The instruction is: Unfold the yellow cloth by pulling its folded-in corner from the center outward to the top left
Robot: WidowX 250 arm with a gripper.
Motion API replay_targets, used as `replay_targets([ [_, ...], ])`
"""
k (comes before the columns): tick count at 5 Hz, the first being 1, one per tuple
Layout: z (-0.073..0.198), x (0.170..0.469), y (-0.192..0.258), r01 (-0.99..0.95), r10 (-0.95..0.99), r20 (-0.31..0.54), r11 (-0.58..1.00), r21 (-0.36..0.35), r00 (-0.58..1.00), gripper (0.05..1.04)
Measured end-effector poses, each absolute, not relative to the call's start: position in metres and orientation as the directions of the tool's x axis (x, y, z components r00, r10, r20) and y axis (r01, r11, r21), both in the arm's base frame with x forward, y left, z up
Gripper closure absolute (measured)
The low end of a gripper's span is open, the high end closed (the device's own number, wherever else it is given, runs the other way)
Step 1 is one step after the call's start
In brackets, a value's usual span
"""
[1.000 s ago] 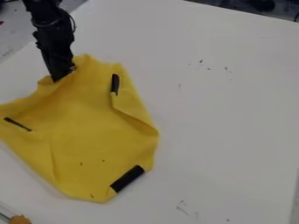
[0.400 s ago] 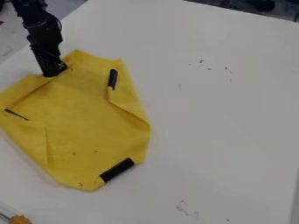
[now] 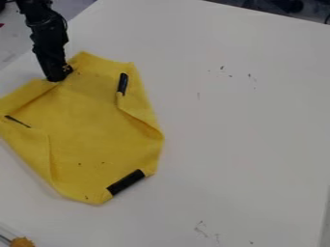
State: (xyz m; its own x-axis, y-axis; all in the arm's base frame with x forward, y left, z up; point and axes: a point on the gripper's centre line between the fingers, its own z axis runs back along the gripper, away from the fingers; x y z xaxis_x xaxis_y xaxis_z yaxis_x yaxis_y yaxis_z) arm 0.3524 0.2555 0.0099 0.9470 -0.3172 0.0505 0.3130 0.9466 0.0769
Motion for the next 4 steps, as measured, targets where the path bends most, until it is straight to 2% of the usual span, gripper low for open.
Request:
replay_targets([
  [1, 0.012, 0.354, 0.261, 0.313, -0.318, 0.047, 0.946, 0.081, 0.947, 0.234],
  [2, 0.014, 0.356, 0.272, 0.314, -0.319, 0.047, 0.945, 0.092, 0.947, 0.065],
  [4, 0.026, 0.356, 0.303, 0.299, -0.318, 0.097, 0.938, 0.173, 0.943, 0.077],
])
